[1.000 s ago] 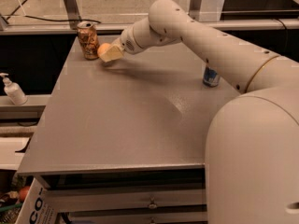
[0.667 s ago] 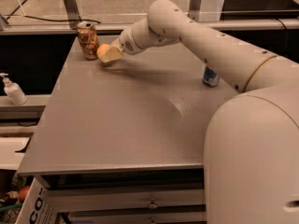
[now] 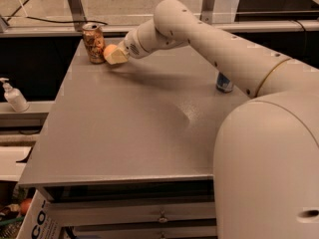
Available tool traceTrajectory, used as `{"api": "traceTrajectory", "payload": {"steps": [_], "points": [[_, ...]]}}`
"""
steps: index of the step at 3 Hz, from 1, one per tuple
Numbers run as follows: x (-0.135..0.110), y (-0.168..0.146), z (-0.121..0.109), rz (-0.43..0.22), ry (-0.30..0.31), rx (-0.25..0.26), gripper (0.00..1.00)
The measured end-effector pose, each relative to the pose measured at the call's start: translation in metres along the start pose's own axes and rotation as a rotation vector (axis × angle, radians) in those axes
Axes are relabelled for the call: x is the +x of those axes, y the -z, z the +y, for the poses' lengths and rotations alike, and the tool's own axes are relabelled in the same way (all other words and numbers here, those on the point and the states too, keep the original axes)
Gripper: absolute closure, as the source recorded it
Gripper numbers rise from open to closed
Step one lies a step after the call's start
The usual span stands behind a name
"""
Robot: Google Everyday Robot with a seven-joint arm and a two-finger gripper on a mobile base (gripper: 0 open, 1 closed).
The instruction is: Move orange near orange can
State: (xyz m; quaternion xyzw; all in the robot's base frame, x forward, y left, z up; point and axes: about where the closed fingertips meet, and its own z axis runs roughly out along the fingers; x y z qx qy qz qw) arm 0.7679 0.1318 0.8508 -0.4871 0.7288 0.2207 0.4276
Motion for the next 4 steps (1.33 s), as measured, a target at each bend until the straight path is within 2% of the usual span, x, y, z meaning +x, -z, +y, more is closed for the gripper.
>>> {"api": "traceTrajectory", "payload": {"steps": [1, 2, 3, 4], "points": [[0.001, -0.002, 0.003, 0.002, -0.006, -0.007, 0.00], [0.006, 0.002, 0.005, -0.002, -0.013, -0.010, 0.00], [0.034, 0.050, 0.011, -0.052, -0.035, -0.034, 0.00], [0.034, 0.050, 0.011, -0.052, -0.035, -0.034, 0.00]]}}
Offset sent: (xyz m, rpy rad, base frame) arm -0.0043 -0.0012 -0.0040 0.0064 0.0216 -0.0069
